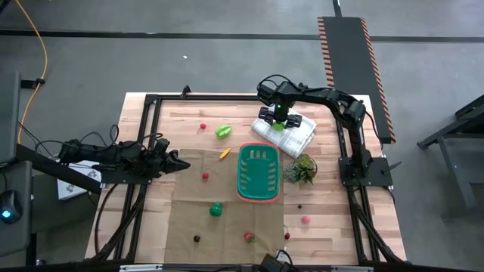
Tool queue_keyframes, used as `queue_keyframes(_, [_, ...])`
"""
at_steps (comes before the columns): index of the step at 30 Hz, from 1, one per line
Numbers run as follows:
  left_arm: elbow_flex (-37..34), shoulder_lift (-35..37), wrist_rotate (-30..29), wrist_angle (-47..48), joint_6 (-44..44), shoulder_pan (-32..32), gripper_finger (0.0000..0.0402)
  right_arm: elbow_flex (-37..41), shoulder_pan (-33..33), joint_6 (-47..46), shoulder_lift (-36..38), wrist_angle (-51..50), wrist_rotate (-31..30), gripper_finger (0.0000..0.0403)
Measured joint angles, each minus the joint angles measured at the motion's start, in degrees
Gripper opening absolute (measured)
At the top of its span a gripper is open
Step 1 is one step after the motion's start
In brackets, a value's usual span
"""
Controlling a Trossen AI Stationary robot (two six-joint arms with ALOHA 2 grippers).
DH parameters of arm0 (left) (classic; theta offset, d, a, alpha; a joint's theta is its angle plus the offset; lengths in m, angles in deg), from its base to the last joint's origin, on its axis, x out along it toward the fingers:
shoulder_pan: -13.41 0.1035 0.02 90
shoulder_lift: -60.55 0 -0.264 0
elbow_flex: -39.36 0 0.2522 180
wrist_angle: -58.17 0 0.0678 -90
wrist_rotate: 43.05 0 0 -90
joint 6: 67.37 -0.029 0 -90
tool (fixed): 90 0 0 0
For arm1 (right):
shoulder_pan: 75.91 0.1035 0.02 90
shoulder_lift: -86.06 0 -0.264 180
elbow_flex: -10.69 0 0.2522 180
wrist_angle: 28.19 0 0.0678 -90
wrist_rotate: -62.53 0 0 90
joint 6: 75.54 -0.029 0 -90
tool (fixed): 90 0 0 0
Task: Pick and placing Produce into tupperware
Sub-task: Put the green cabbage into the blue basket
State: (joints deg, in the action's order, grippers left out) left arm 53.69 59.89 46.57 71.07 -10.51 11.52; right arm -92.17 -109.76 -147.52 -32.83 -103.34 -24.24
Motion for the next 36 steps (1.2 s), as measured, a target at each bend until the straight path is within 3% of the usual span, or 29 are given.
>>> queue_keyframes(7, [0.0, 0.0, 0.0, 0.0, 0.0, 0.0, 0.0083, 0.0, 0.0, 0.2, 0.0, 0.0, 0.0, 0.0245])
queue_keyframes(22, [0.0, 0.0, 0.0, 0.0, 0.0, 0.0, 0.0083, 0.0, 0.1, 2.2, 0.3, 0.0, 1.1, 0.0243])
queue_keyframes(36, [0.0, 0.0, 0.0, 0.0, 0.0, 0.0, 0.0083, 0.0, 0.6, 5.9, 5.5, 0.6, 1.4, 0.0243])
